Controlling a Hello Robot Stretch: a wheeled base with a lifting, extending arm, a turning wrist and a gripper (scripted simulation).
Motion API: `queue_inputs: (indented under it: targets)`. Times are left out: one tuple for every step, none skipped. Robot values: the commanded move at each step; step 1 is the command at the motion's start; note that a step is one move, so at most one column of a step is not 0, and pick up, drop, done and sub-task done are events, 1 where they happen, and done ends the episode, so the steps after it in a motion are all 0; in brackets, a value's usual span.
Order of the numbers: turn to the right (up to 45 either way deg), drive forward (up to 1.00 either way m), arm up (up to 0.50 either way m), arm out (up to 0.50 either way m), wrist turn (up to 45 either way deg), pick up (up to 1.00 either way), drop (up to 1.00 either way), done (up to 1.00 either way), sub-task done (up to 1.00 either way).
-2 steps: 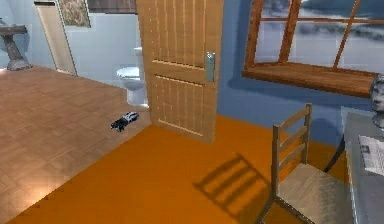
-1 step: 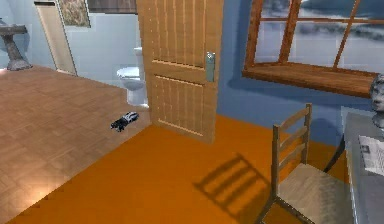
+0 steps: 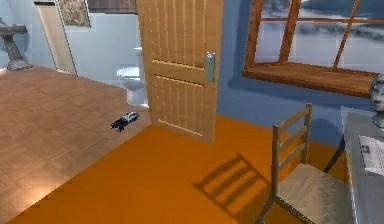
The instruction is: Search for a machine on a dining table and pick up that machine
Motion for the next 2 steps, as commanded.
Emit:
queue_inputs:
  targets:
    - [0.0, 0.00, 0.10, 0.00, 0.0, 0.00, 0.00, 0.00, 0.00]
    - [0.0, 0.00, 0.00, 0.00, 0.0, 0.00, 0.00, 1.00, 0.00]
